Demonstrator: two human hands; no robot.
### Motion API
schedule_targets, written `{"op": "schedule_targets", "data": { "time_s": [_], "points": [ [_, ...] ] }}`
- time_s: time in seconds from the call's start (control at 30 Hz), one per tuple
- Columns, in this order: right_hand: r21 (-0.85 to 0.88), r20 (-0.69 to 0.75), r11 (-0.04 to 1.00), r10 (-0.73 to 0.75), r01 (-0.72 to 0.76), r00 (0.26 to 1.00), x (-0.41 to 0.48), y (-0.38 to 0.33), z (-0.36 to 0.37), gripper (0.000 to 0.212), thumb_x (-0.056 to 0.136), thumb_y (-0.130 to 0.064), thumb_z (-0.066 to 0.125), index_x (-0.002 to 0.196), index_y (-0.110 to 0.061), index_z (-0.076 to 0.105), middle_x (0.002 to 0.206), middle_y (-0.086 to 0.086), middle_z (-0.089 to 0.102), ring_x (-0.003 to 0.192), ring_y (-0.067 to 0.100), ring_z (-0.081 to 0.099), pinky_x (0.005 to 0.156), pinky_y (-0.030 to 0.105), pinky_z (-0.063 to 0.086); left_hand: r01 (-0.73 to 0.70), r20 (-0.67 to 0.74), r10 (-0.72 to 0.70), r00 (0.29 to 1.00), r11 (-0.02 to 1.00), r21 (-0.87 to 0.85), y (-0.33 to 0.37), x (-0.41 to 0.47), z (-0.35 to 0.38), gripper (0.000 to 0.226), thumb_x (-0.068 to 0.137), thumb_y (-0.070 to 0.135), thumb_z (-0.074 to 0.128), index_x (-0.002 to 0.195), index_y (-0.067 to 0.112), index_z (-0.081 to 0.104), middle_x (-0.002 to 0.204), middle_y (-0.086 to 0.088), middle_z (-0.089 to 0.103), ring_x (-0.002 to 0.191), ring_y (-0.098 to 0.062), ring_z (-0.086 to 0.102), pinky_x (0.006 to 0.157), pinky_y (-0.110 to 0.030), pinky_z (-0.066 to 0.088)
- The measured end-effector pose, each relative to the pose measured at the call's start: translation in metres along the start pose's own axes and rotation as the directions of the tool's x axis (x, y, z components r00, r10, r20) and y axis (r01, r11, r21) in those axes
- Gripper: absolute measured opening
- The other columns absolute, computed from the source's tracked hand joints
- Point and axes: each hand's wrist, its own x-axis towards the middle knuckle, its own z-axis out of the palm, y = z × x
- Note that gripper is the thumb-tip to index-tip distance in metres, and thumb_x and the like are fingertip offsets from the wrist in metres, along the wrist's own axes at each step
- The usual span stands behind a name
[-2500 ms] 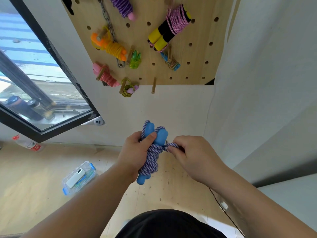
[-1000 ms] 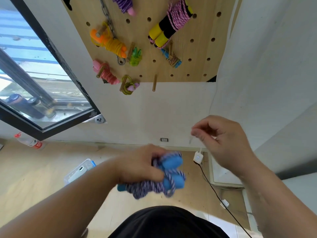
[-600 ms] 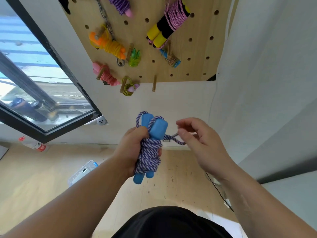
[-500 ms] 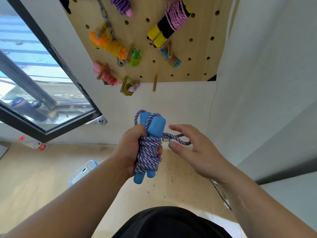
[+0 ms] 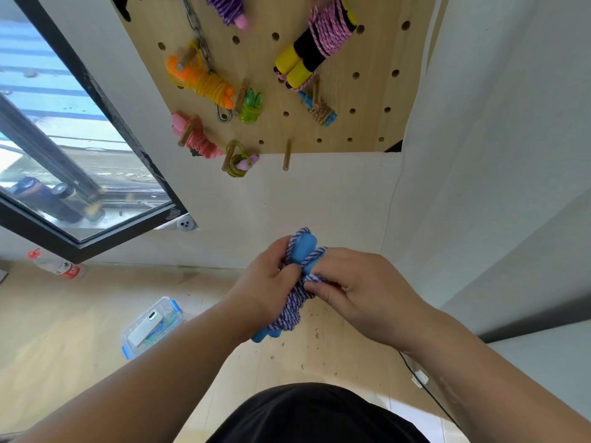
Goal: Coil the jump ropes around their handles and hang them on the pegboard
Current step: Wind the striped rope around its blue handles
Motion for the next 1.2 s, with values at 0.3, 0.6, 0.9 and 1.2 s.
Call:
{"op": "schedule_targets", "data": {
  "time_s": [0.3, 0.6, 0.9, 1.2],
  "points": [
    [0.255, -0.105, 0.958, 0.165, -0.134, 0.981, 0.007, -0.007, -0.002, 0.03, 0.094, -0.04, 0.061, 0.072, -0.02, 0.064, 0.067, -0.004, 0.058, 0.067, 0.017, 0.054, 0.06, 0.035, 0.044, -0.144, 0.193, 0.166, 0.967, 0.982, -0.12, 0.006, -0.002, -0.011, 0.053, 0.078, 0.005, 0.073, 0.12, 0.033, 0.055, 0.093, 0.01, 0.072, 0.083, -0.004, 0.068, 0.071, -0.021, 0.054],
    [0.487, -0.079, 0.846, 0.289, -0.216, 0.954, 0.004, -0.009, -0.015, 0.012, 0.08, -0.028, 0.083, 0.077, -0.02, 0.074, 0.067, -0.003, 0.066, 0.059, 0.014, 0.056, 0.055, 0.025, 0.045, -0.055, 0.087, 0.064, 0.994, 0.993, -0.104, 0.0, -0.001, 0.001, 0.046, 0.082, 0.038, 0.077, 0.123, 0.031, 0.059, 0.097, 0.01, 0.074, 0.087, -0.009, 0.072, 0.072, -0.024, 0.057],
    [0.509, -0.104, 0.824, 0.348, -0.25, 0.932, -0.012, -0.01, -0.014, 0.039, 0.08, -0.011, 0.082, 0.091, -0.034, 0.053, 0.082, -0.008, 0.068, 0.069, 0.011, 0.064, 0.065, 0.027, 0.056, -0.034, -0.02, 0.032, 0.999, 0.99, -0.134, -0.007, 0.001, 0.002, 0.018, 0.096, 0.032, 0.064, 0.114, 0.031, 0.065, 0.094, 0.007, 0.075, 0.085, -0.01, 0.072, 0.073, -0.029, 0.057],
    [0.376, -0.223, 0.913, 0.253, -0.157, 0.941, -0.015, -0.015, -0.01, 0.018, 0.078, -0.012, 0.083, 0.079, -0.028, 0.074, 0.074, -0.013, 0.067, 0.072, 0.014, 0.064, 0.061, 0.018, 0.047, -0.096, 0.041, 0.097, 0.994, 0.995, -0.027, 0.006, -0.007, -0.001, 0.023, 0.104, 0.02, 0.046, 0.115, 0.035, 0.058, 0.094, 0.008, 0.069, 0.083, -0.005, 0.066, 0.069, -0.019, 0.051]
  ]
}}
